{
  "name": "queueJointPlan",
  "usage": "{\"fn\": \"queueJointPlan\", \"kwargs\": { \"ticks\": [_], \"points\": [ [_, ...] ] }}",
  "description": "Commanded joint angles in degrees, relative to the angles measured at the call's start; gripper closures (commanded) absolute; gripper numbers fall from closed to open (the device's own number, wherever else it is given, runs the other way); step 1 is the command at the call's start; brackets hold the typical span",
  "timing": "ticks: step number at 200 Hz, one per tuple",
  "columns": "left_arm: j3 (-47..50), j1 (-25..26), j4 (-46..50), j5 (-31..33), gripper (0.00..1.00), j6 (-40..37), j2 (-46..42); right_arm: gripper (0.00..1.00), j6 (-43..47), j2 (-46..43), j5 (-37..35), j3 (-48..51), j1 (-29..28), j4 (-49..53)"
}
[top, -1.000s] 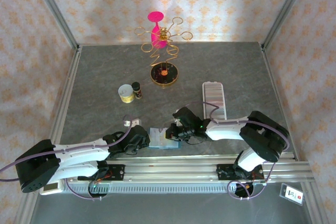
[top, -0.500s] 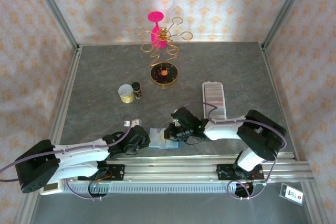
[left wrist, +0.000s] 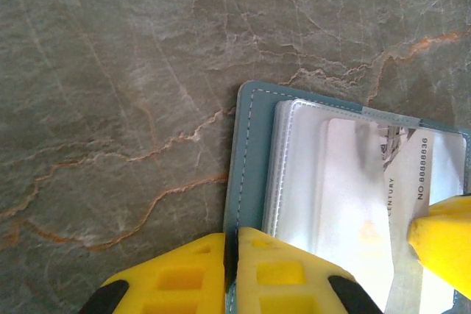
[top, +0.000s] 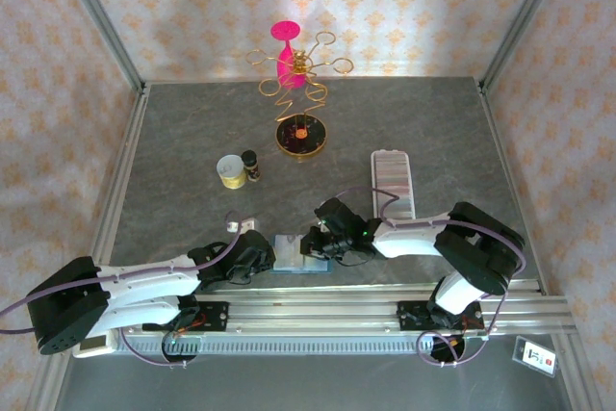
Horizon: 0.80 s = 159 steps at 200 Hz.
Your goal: Put the credit cards into the card holder
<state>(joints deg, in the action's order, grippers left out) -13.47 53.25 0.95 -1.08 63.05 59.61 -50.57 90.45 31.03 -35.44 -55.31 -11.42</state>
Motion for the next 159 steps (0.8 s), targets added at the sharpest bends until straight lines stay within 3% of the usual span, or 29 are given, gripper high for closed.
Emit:
{"fn": "queueJointPlan", "kwargs": {
  "ticks": [1, 84, 105, 124, 146, 159],
  "points": [
    [1.44, 0.35, 0.91, -2.13, 0.91, 0.48, 0.23, 0.91, -0.76, 1.34, -1.18, -1.89, -1.00, -0.49],
    [2.09, 0.30, -0.40, -2.81, 0.83, 1.05, -2.04, 0.89, -1.77, 3.21, -0.36, -4.58, -2.17, -2.71],
    [1.83, 0.36, 1.09, -1.75, 0.81, 1.14, -2.87, 0.86, 0.95, 2.17, -3.06, -6.39, -2.15, 4.06],
    [1.87, 0.28, 2.20, -0.79, 0.78, 1.04, -3.65, 0.80, 2.59, -0.53, -7.94, -6.80, -2.15, 11.43],
    [1.71, 0.35, 2.89, -0.46, 0.75, 0.77, -4.15, 0.65, 1.80, -4.55, -10.17, -4.95, -2.14, 14.93],
    [1.44, 0.29, 3.34, -0.35, 0.73, 0.73, -4.33, 0.62, 0.88, -7.05, -11.33, -3.32, -2.10, 16.27]
  ]
}}
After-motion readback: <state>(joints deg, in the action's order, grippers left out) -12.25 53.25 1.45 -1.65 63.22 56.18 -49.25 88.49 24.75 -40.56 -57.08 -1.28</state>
